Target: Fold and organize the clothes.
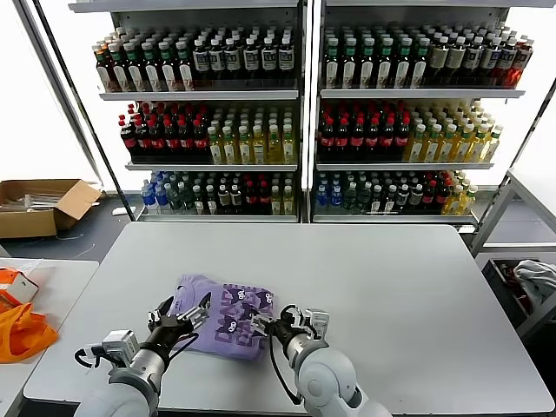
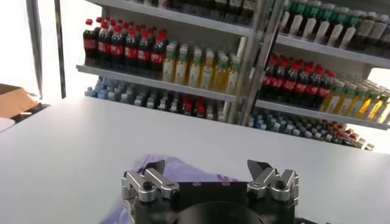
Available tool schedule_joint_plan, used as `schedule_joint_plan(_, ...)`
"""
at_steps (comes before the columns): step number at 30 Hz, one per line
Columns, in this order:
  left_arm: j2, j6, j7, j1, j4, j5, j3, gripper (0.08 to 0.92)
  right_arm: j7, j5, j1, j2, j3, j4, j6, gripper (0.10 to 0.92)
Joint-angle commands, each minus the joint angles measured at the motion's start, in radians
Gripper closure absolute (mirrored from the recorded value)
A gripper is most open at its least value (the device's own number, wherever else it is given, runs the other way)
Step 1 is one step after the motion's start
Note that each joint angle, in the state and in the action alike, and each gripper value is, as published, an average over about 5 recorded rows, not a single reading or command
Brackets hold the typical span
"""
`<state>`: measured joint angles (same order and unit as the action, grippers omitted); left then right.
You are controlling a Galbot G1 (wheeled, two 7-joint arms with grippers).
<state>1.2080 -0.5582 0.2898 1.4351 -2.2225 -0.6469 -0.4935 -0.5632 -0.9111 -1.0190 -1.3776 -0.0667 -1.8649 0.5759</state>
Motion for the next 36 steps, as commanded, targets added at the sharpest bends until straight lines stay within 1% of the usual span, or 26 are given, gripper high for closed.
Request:
schedule_joint_plan(1, 0.000, -0.001, 0.004, 0.004, 0.008, -0.006, -0.005, 0.177, 0.003, 0.015, 0.036, -0.011, -0.033, 0.047, 0.003, 0.217)
schedule_joint_plan(5, 0.001, -0.001, 0.005, 0.002, 0.015, -0.007, -0.005, 0.177, 0.004, 0.023, 0.027, -0.010, -0.036, 0.046, 0.003, 0.303)
schedule_joint_plan(14, 0.011, -0.001, 0.010, -0.006, 0.021, -0.016, 0.002, 0.177, 0.012, 0.059, -0.015, -0.018, -0.016, 0.020, 0.004, 0.563)
schedule_joint_plan(18, 0.012, 0.000, 0.010, -0.009, 0.021, -0.016, 0.004, 0.177, 0.021, 0.098, -0.030, -0.013, -0.017, 0.022, 0.004, 0.693)
schedule_joint_plan(22, 0.011, 0.000, 0.010, -0.007, 0.014, -0.016, 0.000, 0.177, 0.029, 0.115, -0.047, 0.022, -0.005, -0.008, 0.005, 0.814)
schedule_joint_plan(25, 0.011, 0.001, 0.010, -0.001, 0.007, -0.016, -0.002, 0.177, 0.034, 0.116, -0.055, 0.073, 0.014, -0.044, 0.006, 0.889)
schedule_joint_plan(28, 0.015, 0.002, 0.010, 0.001, 0.004, -0.015, 0.000, 0.177, 0.045, 0.114, -0.068, 0.141, 0.048, -0.084, 0.006, 0.918)
schedule_joint_plan(32, 0.023, 0.002, 0.010, -0.002, 0.001, -0.013, 0.010, 0.177, 0.080, 0.112, -0.092, 0.260, 0.111, -0.139, 0.007, 0.918)
schedule_joint_plan(36, 0.029, 0.000, 0.011, -0.011, 0.002, -0.011, 0.021, 0.177, 0.125, 0.123, -0.097, 0.388, 0.169, -0.153, 0.007, 0.918)
